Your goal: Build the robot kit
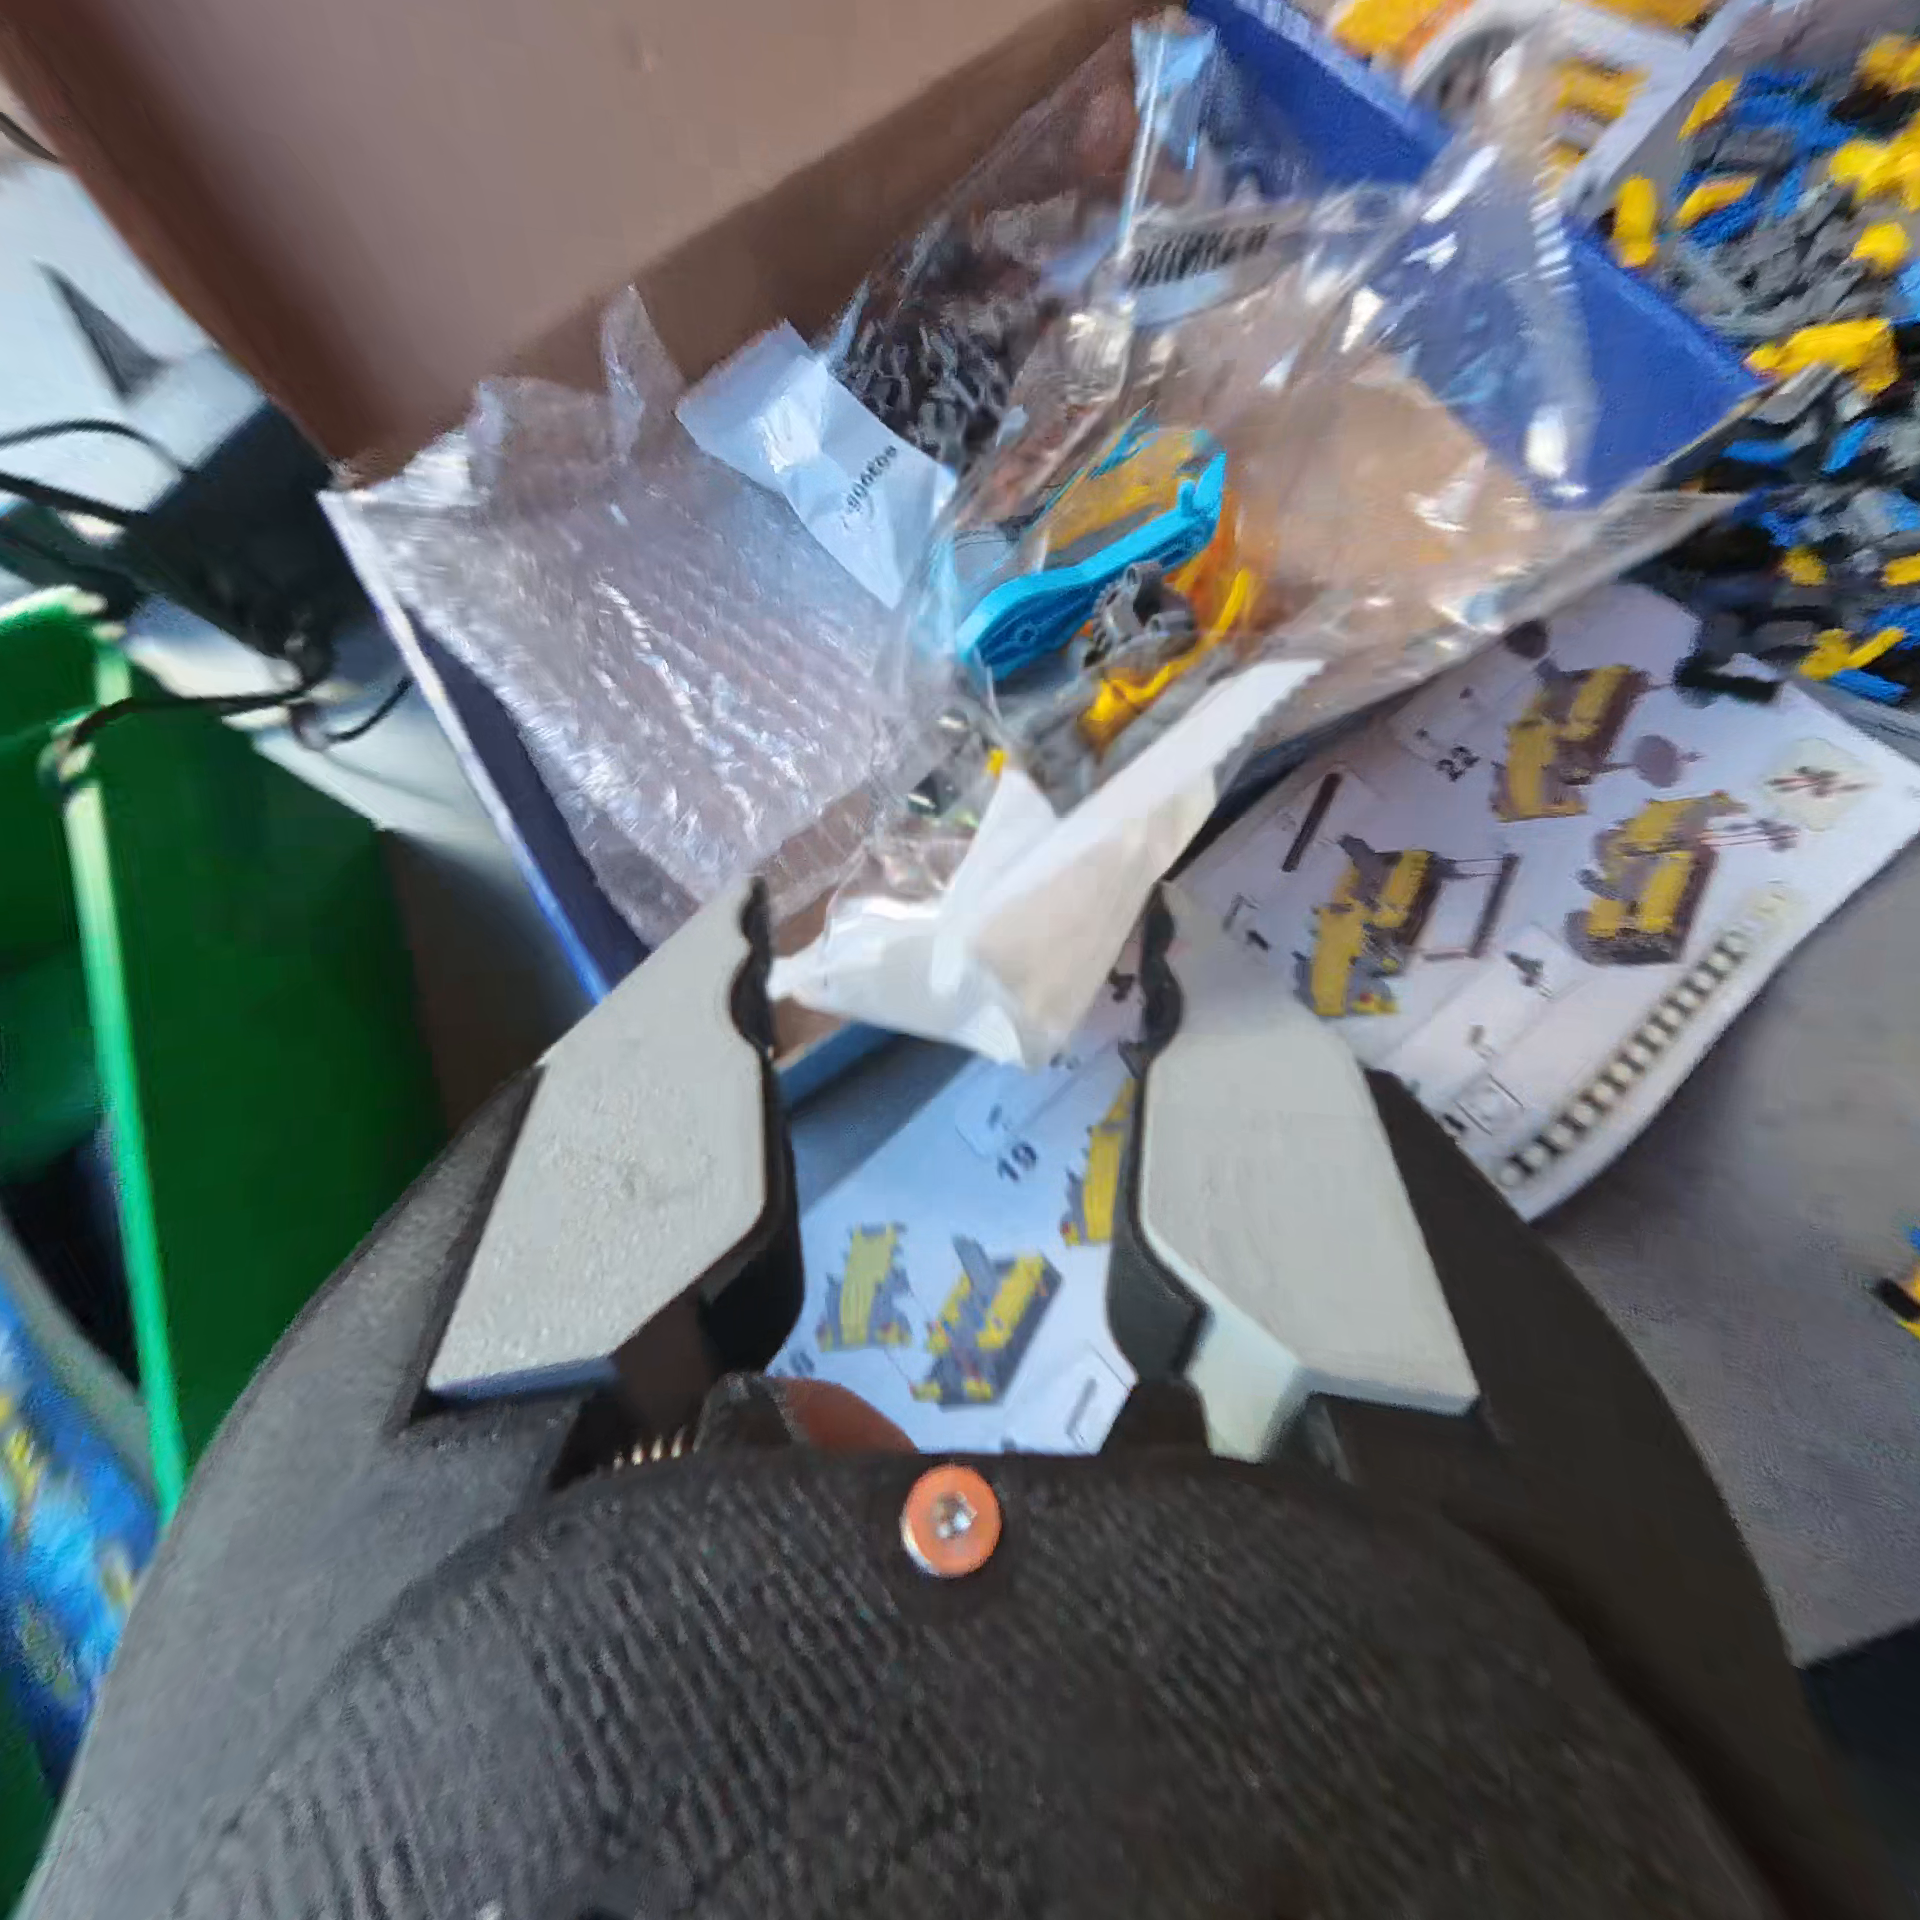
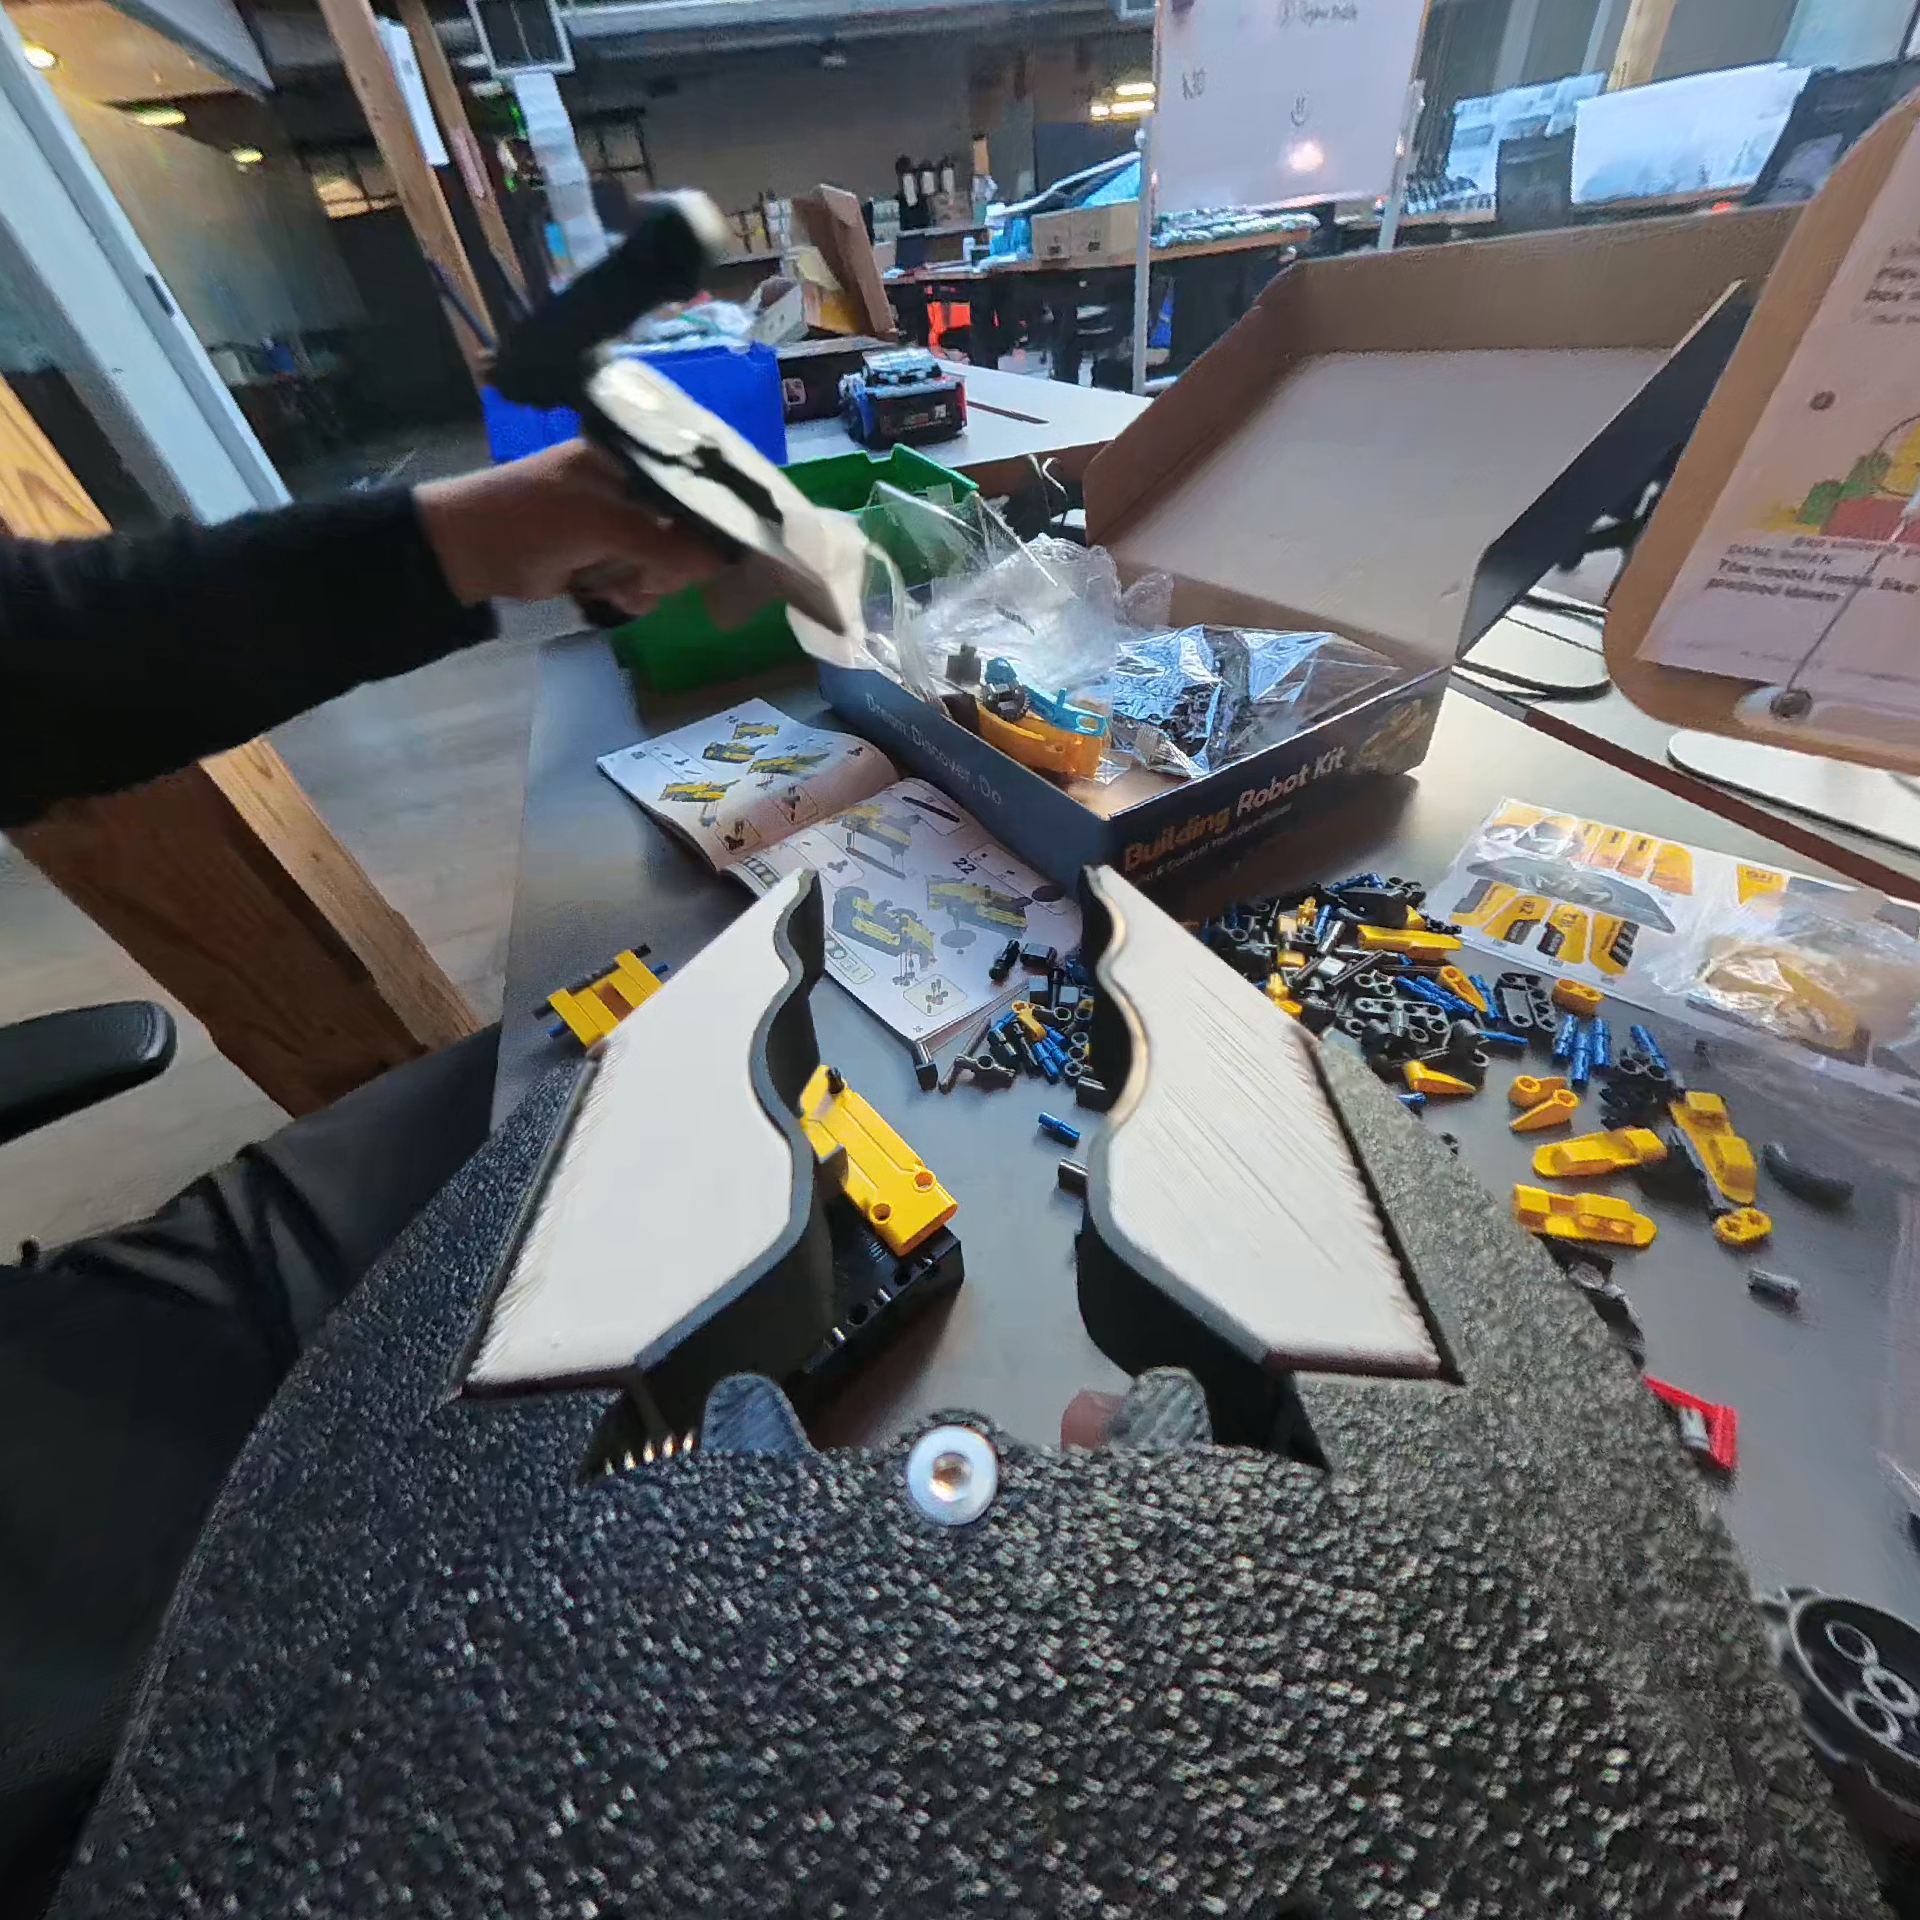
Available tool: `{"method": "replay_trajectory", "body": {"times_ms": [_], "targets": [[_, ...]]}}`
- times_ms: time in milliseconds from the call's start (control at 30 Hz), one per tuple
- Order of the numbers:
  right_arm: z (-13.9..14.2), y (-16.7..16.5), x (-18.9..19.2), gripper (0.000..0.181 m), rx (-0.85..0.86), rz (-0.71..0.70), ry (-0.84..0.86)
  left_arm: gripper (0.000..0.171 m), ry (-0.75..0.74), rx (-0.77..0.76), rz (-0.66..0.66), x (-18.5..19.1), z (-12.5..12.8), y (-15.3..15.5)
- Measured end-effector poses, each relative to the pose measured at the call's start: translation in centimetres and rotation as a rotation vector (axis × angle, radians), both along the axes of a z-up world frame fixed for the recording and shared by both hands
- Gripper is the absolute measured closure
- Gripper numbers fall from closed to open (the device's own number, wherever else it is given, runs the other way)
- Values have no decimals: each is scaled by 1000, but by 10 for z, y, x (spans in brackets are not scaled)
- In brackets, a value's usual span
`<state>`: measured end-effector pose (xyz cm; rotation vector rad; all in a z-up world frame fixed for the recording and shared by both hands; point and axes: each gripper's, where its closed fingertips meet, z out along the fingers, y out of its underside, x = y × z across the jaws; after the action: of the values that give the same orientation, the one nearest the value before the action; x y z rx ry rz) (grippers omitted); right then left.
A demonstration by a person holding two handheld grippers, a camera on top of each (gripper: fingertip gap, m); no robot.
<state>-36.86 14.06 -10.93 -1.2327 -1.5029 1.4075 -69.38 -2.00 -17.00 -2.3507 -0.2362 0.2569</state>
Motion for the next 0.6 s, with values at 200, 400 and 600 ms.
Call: {"method": "replay_trajectory", "body": {"times_ms": [200,400,600], "targets": [[-26,7,-4,143,144,-7,-9,171,-93,-40,-18,-30,6,52],[-37,20,2,149,199,-39,47,171,-140,17,18,-43,44,67],[-40,23,5,151,178,-49,52,171,-297,31,123,-56,32,63]]}}
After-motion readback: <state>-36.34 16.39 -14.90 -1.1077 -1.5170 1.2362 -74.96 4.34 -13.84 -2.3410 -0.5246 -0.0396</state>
